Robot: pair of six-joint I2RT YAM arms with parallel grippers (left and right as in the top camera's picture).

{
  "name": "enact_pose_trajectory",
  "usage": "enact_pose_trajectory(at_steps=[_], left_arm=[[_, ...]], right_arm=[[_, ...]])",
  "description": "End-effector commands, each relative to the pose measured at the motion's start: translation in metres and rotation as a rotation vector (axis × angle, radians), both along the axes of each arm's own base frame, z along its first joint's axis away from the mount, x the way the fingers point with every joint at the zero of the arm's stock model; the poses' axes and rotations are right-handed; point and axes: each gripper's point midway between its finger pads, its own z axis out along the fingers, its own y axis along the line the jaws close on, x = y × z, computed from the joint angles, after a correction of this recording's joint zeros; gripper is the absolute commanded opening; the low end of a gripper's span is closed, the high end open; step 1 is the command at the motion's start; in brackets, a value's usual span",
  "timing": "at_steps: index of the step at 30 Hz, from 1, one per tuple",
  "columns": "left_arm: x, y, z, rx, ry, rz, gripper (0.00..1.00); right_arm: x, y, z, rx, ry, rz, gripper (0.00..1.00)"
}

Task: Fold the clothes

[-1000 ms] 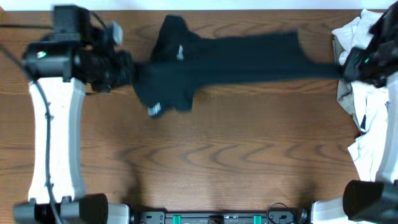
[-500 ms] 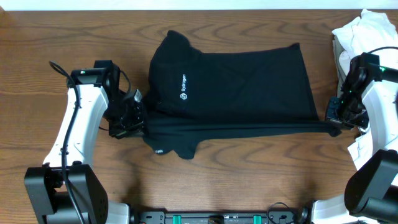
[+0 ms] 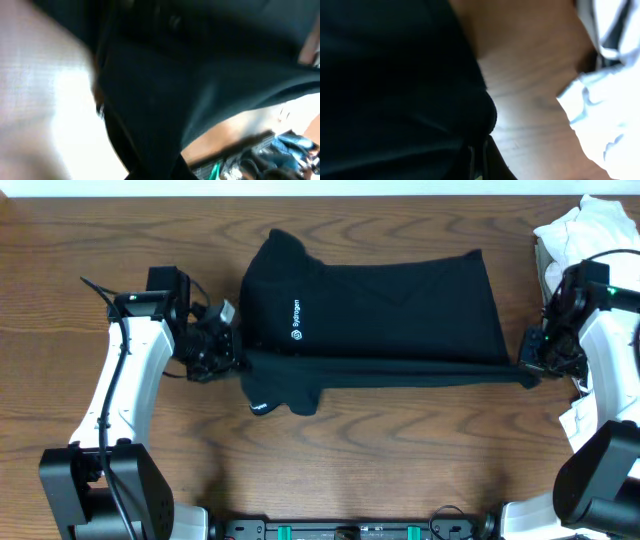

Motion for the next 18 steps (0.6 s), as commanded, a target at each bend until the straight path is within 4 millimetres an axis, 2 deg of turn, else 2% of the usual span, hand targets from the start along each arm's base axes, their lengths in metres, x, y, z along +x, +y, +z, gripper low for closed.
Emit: enact_pose_trajectory(at_steps=[1,7,11,13,14,15,16,17,18], left_arm=[[0.016,-0.004,0.009,-0.047,-0.051,0.046,0.06],[0.049,-0.018,0.016,-0.057,-0.189,0.051,0.06],[0.057,-0.03,0.019,-0.059,-0.242,0.014,0.06],[0.057,-0.033,0.016,-0.037,-0.247,0.004,0.07],[0.058,-0.031,0.013,-0.007,-0.246,0.004,0.16],[0.058,-0.027,0.009,0.027,-0.246,0.007,0.17],[0.059,-0.023,0.007,0.06,-0.247,0.014,0.23],[0.06,-0.017,0.004,0.095,-0.245,0.022,0.3],[0.06,-0.012,0.001,0.125,-0.242,0.029,0.46]], right_arm=[[0.012,0.014,0.004,0.017,-0.047,0.063,0.01],[0.042,0.023,0.006,0.008,-0.156,0.1,0.01],[0.054,0.023,0.009,-0.002,-0.206,0.103,0.02],[0.057,0.022,0.008,-0.003,-0.214,0.103,0.09],[0.058,0.022,0.008,-0.004,-0.217,0.103,0.16],[0.06,0.022,0.007,-0.005,-0.219,0.103,0.18],[0.06,0.021,0.006,-0.006,-0.22,0.102,0.22],[0.061,0.02,0.005,-0.011,-0.219,0.101,0.32],[0.062,0.02,0.004,-0.013,-0.217,0.1,0.45]])
